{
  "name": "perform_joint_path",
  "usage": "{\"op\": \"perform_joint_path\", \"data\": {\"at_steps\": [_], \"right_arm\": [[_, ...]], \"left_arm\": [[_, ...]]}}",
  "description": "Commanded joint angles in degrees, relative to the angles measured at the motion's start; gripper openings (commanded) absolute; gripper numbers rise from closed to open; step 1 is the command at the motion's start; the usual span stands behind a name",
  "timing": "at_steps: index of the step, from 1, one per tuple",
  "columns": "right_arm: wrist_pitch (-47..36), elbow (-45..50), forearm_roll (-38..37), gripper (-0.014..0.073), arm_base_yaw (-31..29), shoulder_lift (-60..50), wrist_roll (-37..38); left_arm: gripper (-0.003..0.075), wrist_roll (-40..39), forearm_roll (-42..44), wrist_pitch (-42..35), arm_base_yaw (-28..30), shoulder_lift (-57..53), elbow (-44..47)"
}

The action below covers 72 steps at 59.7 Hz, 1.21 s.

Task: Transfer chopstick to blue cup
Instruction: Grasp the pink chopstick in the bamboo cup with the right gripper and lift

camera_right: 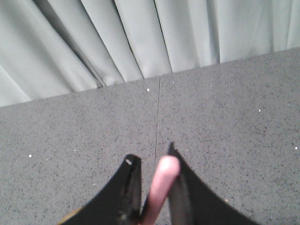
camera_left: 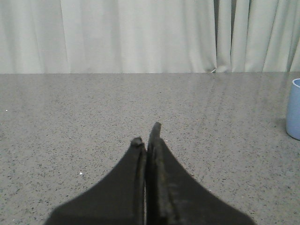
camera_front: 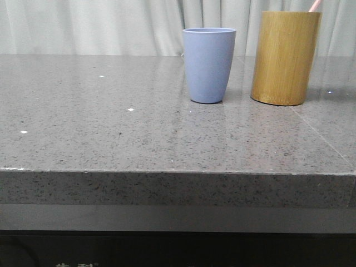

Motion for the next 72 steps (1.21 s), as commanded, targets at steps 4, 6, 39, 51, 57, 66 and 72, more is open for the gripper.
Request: {"op": "perform_joint_path", "data": {"at_steps": [4, 6, 39, 51, 57, 66, 72], "right_arm": [[-5.56, -3.08, -0.17, -0.0004, 1.13, -1.75, -0.24], [-5.56, -3.45, -0.23, -0.0013, 1.50, -1.75, -0.24], [9.73, -19.28, -14.13, -0.0017, 5.48, -5.90, -0.29], [15.41, -28.02, -14.13, -0.0017, 9.05, -6.38, -0.29], [13.72, -28.82, -14.13, -0.0017, 12.53, -6.32, -0.29], [14.00, -28.82, -13.65, -0.0017, 18.40, -4.27, -0.29], [15.06, -28.82, -13.65, -0.0017, 20.54, -1.42, -0.29]], "left_arm": [[-0.0019, 0.00, -0.50, -4.97, 0.04, 0.71, -1.38], [-0.0019, 0.00, -0.50, -4.97, 0.04, 0.71, -1.38], [-0.0019, 0.00, -0.50, -4.97, 0.04, 0.71, -1.38], [-0.0019, 0.00, -0.50, -4.97, 0.04, 0.71, -1.38], [-0.0019, 0.00, -0.50, -4.97, 0.04, 0.71, -1.38], [-0.0019, 0.00, -0.50, -4.97, 0.04, 0.71, -1.38], [-0.0019, 0.00, -0.50, -4.97, 0.04, 0.71, -1.38]]}}
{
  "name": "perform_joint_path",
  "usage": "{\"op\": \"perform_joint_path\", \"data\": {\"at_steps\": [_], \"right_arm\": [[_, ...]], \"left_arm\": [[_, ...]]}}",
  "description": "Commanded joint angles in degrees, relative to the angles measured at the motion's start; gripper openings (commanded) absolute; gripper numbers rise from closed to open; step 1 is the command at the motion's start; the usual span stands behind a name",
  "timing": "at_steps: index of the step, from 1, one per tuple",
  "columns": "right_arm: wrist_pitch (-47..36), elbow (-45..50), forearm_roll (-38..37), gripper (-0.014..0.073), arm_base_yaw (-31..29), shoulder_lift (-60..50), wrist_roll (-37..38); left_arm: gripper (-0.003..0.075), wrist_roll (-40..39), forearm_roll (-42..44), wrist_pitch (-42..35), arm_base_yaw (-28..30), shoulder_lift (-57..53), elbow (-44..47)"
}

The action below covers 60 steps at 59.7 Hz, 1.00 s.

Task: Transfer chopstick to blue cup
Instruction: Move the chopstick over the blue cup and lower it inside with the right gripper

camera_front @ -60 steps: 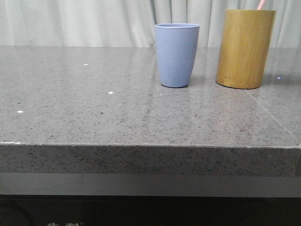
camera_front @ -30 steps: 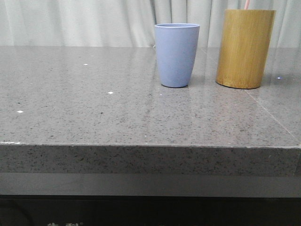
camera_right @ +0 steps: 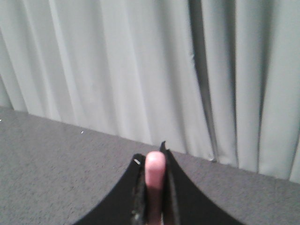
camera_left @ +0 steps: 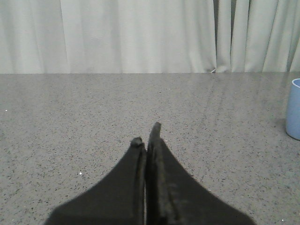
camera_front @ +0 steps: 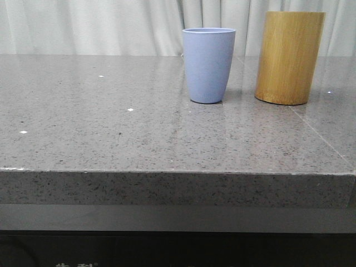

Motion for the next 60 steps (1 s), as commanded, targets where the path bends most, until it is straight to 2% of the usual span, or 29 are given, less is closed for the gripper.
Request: {"op": "perform_joint_path", "data": {"at_steps": [1, 22, 41, 47, 60], "right_arm": [[-3.32, -1.87, -0.15, -0.0017, 1.00, 0.79, -0.58], [-3.53, -1.74, -0.88, -0.0005, 1.05, 11.46, -0.58], [-2.52, -1.74, -0.88, 0.0248, 1.05, 11.04, -0.58], [-2.37, -1.79, -0.88, 0.0279, 1.05, 9.33, -0.58], [1.79, -1.84, -0.93, 0.0269, 0.18, 2.76, -0.58]], "left_arm": [[-0.0019, 0.00, -0.50, -4.97, 0.04, 0.71, -1.38], [-0.0019, 0.00, -0.50, -4.97, 0.04, 0.71, -1.38], [-0.0019, 0.00, -0.50, -4.97, 0.04, 0.71, -1.38], [-0.0019, 0.00, -0.50, -4.97, 0.04, 0.71, -1.38], [-0.0019, 0.00, -0.50, -4.97, 0.04, 0.71, -1.38]]}}
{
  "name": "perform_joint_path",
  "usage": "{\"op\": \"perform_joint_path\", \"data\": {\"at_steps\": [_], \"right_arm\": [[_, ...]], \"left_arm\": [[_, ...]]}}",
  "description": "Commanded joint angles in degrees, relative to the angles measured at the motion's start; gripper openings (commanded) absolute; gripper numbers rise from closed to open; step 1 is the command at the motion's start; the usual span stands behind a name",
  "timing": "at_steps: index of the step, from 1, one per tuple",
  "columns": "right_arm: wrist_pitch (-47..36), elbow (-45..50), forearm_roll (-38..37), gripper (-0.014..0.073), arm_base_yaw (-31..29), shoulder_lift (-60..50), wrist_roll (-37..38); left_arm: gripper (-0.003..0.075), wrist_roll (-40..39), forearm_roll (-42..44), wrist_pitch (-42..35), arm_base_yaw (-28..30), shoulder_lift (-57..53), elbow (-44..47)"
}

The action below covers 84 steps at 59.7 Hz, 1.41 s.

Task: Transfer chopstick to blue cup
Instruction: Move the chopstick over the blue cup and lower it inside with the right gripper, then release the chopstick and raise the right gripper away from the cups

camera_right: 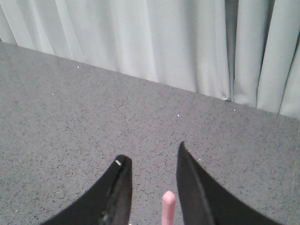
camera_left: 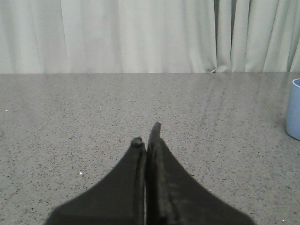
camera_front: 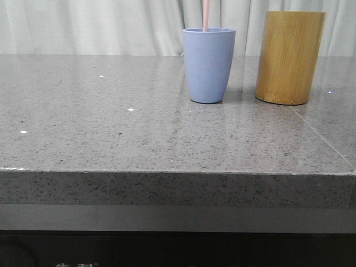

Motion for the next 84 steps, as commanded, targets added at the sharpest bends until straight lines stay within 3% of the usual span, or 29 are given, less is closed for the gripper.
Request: {"op": "perform_joint_path", "data": {"at_steps": [1, 26, 44, 55, 71, 84], "right_arm": [[-1.40, -1.95, -0.81, 0.0264, -0.89, -5.46, -0.47], [18.23, -1.95, -0.81, -0.0052, -9.44, -17.36, -0.47], [31.94, 1.58, -3.68, -0.0070, -21.60, -26.76, -0.47], [25.82, 15.15, -4.48, -0.0070, -28.03, -38.08, 0.01], [14.42, 39.70, -0.84, -0.0070, -27.98, -57.23, 0.01], [9.78, 55.80, -0.78, -0.0070, -27.98, -72.63, 0.01]], "left_arm": [[-0.0019, 0.00, -0.50, -4.97, 0.04, 0.71, -1.38], [-0.0019, 0.00, -0.50, -4.97, 0.04, 0.71, -1.38], [-0.0019, 0.00, -0.50, -4.97, 0.04, 0.71, -1.38], [-0.0019, 0.00, -0.50, -4.97, 0.04, 0.71, -1.38], [-0.0019, 0.00, -0.50, -4.97, 0.04, 0.71, -1.38], [-0.0019, 0.00, -0.50, -4.97, 0.04, 0.71, -1.38]]}}
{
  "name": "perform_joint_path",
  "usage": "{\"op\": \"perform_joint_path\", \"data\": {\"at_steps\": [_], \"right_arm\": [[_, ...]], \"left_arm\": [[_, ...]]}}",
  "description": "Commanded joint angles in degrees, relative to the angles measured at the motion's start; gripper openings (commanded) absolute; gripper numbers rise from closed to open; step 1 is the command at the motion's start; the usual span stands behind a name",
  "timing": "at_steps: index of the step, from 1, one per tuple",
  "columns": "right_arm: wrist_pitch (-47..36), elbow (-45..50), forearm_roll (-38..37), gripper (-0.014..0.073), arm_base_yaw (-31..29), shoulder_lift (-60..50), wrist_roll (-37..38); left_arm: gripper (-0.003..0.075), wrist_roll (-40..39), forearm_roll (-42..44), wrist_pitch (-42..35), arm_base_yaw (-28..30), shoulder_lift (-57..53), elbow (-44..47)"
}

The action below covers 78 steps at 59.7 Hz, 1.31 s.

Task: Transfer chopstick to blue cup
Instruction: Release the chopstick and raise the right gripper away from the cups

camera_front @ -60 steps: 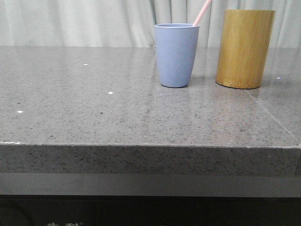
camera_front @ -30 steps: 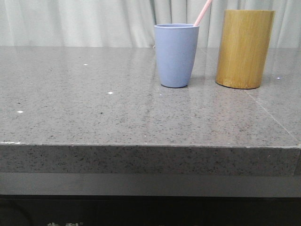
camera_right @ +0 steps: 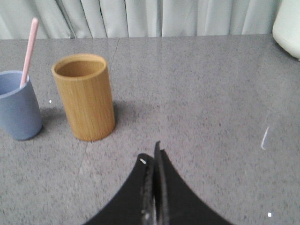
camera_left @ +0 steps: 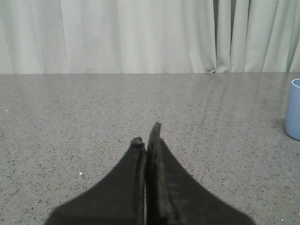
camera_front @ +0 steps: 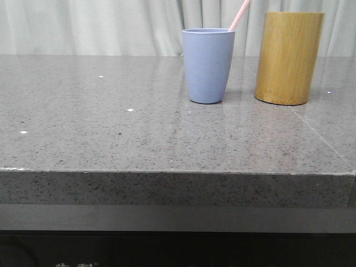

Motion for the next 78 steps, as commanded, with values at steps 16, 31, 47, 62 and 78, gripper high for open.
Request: {"op": "perform_joint_path", "data": {"at_steps": [16, 31, 47, 62, 78], "right_arm": [[-8.00, 7.55, 0.16, -0.0070, -0.27, -11.75, -0.09], [-8.06, 7.55, 0.16, -0.0070, -0.27, -11.75, -0.09], [-8.06, 7.55, 0.16, -0.0070, -0.27, -11.75, -0.09], [-8.06, 7.55, 0.16, -0.0070, -0.27, -11.75, -0.09], [-8.06, 7.55, 0.16, -0.0070, -0.27, -11.75, -0.09]], "left_arm": [[-0.0019, 0.00, -0.50, -4.97, 0.04, 0.71, -1.38], [-0.0019, 0.00, -0.50, -4.97, 0.04, 0.71, -1.38], [-0.0019, 0.00, -0.50, -4.97, 0.04, 0.71, -1.38], [-0.0019, 0.00, -0.63, -5.08, 0.04, 0.33, -0.59], [-0.0019, -0.10, -1.11, -6.79, 0.66, -3.49, 7.83]]}}
